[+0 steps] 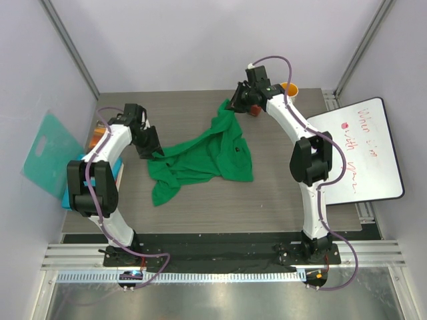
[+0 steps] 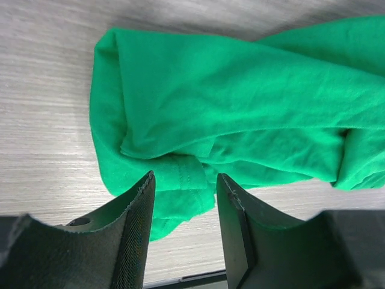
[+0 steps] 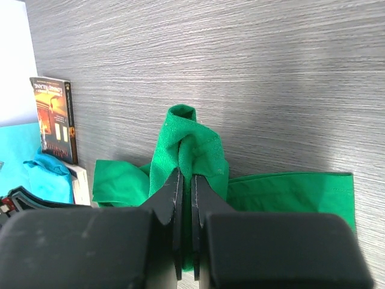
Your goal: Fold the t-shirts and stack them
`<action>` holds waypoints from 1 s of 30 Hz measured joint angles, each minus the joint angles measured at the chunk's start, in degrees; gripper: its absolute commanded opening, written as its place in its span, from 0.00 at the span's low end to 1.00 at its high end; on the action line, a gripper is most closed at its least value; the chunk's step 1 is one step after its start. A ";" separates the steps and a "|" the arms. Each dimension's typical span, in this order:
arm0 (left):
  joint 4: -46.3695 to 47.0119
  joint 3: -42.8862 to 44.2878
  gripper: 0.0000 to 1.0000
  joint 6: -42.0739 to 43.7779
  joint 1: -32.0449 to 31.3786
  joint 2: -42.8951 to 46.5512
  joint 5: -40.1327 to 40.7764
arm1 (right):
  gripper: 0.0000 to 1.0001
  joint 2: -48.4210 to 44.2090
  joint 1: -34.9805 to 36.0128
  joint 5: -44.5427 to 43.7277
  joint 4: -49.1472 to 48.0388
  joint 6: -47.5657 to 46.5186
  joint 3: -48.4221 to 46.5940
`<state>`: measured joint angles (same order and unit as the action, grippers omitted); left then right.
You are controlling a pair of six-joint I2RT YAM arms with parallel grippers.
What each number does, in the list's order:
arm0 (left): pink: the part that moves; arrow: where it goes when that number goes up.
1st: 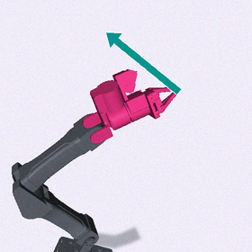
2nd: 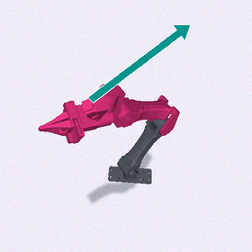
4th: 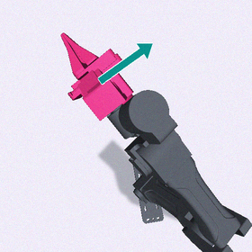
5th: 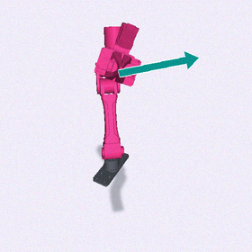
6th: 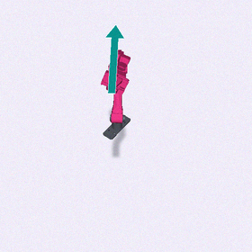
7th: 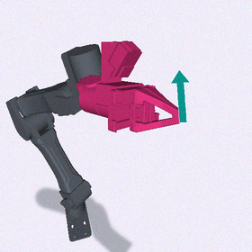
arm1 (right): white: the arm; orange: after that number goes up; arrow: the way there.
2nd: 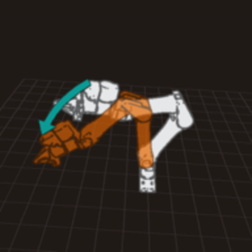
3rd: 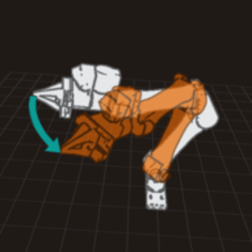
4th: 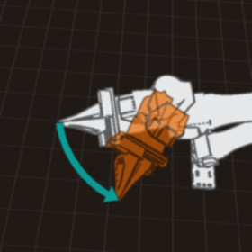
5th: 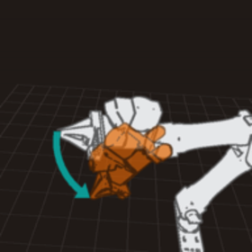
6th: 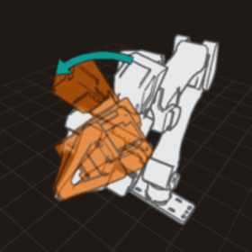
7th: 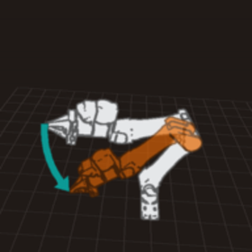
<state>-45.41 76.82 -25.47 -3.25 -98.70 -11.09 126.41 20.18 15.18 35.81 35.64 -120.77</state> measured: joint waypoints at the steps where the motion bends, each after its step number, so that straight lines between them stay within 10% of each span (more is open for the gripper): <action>1: 0.15 -0.39 0.45 0.26 0.00 0.00 -0.07 | 0.01 0.11 -0.02 0.22 0.04 0.00 0.00; 30: 5.79 -4.33 0.40 1.92 0.00 -1.03 9.79 | 0.01 0.94 -0.94 2.54 0.70 -0.83 1.03</action>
<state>-39.62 72.49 -23.55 -3.25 -99.72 -1.30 127.35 19.25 17.72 36.51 34.81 -119.74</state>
